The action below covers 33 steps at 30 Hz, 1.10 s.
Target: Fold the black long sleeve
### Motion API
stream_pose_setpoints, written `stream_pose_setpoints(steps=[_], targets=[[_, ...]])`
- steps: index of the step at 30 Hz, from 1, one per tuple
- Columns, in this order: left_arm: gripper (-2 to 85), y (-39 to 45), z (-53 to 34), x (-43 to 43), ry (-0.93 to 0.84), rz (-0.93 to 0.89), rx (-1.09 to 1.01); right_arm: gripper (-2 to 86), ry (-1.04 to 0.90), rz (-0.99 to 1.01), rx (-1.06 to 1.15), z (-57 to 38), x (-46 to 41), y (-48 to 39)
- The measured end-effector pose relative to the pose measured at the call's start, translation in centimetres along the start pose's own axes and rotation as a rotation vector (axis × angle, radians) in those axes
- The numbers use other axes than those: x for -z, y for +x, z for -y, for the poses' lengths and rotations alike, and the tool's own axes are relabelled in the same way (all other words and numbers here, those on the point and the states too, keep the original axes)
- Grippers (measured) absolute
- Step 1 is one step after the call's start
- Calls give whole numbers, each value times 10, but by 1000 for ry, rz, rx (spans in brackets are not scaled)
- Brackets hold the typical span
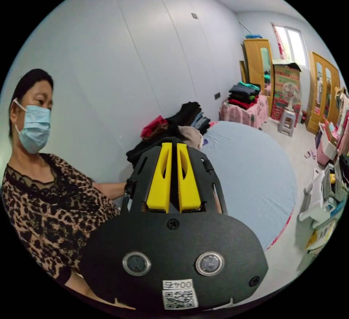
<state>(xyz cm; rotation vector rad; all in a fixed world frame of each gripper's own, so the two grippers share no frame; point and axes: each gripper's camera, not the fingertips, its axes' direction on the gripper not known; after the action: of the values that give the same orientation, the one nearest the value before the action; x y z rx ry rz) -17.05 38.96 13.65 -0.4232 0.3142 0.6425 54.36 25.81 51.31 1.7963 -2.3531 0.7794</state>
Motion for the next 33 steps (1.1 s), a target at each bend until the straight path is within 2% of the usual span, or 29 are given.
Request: stream_pose_setpoints(steps=[9,13,16,21,22,24,26,27,29,30,32,33], targets=[[180,39,29,43,84,-13,-152,23,159,315,157,-51,118,-31],[188,67,20,55,-9,-71,-315,21,201,378,138,-62,156,-36],[189,112,-6,60,-66,-23,-471,21,185,361,137,-67,175,-42],[158,127,-23,82,103,36,-383,22,163,373,171,-76,198,-50],[140,125,-20,87,127,-17,-362,23,170,359,170,-78,206,-50],[40,125,-15,92,134,-152,-352,24,181,329,166,-80,218,-48],[8,128,-5,104,89,-321,-304,25,206,215,142,-86,238,-45],[5,129,-3,114,115,-315,-288,26,215,163,135,-87,244,-44],[-3,122,1,180,298,-284,-163,26,244,-73,112,-98,271,-43],[-3,121,2,202,357,-296,-146,26,255,-118,106,-101,278,-43],[-5,140,6,298,554,-253,-158,25,304,-210,95,-115,304,-42],[-5,149,7,321,585,-234,-189,24,321,-212,94,-119,310,-42]])
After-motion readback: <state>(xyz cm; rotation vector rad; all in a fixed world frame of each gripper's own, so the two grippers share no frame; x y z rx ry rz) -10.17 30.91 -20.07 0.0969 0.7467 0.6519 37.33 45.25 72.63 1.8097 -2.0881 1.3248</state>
